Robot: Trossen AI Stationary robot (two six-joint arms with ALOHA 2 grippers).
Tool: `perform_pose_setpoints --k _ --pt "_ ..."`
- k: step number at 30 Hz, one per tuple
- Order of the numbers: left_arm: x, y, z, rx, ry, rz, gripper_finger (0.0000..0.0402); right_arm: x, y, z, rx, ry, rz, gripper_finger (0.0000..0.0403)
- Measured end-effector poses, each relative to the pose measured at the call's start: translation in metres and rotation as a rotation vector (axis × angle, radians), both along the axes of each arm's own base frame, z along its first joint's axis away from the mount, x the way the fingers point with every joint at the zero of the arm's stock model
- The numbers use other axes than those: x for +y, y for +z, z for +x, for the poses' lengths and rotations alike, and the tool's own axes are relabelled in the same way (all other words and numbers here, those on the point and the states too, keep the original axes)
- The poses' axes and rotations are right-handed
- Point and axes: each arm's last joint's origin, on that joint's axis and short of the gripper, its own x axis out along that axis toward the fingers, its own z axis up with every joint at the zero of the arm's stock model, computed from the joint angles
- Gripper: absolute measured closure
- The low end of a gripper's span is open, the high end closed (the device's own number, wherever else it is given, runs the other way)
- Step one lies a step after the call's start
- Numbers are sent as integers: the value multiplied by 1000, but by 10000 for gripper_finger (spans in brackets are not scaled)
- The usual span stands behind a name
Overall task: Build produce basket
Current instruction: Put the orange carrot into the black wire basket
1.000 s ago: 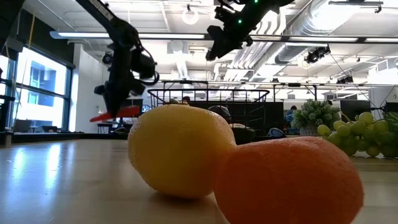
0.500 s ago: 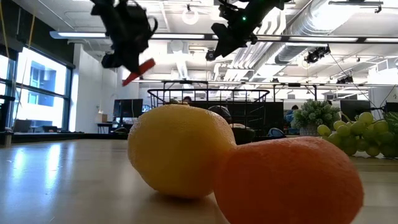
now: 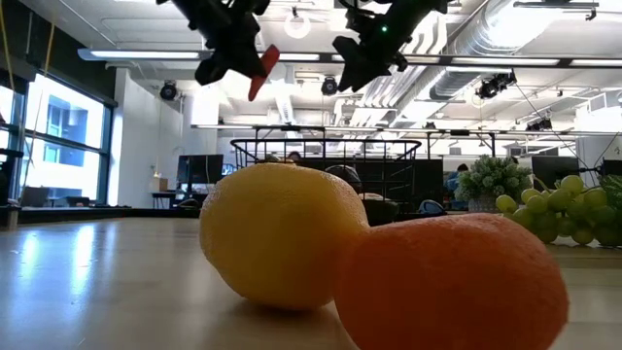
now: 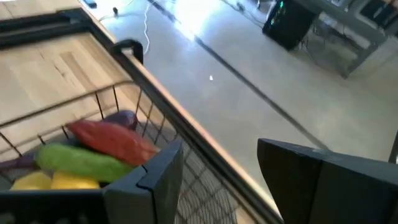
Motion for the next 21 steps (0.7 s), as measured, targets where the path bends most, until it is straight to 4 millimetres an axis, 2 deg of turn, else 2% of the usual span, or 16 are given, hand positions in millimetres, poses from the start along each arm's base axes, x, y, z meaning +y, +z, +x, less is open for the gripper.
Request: perform_pose_setpoints --k 6,17,21 --pt "-12 -10 11 24 75 5 385 4 2 -14 44 -44 54 214" --pt "-15 -49 14 10 190 -105 385 10 6 -28 75 -61 98 214" --pt "-17 -55 15 21 221 -92 385 10 6 -29 82 -61 101 214"
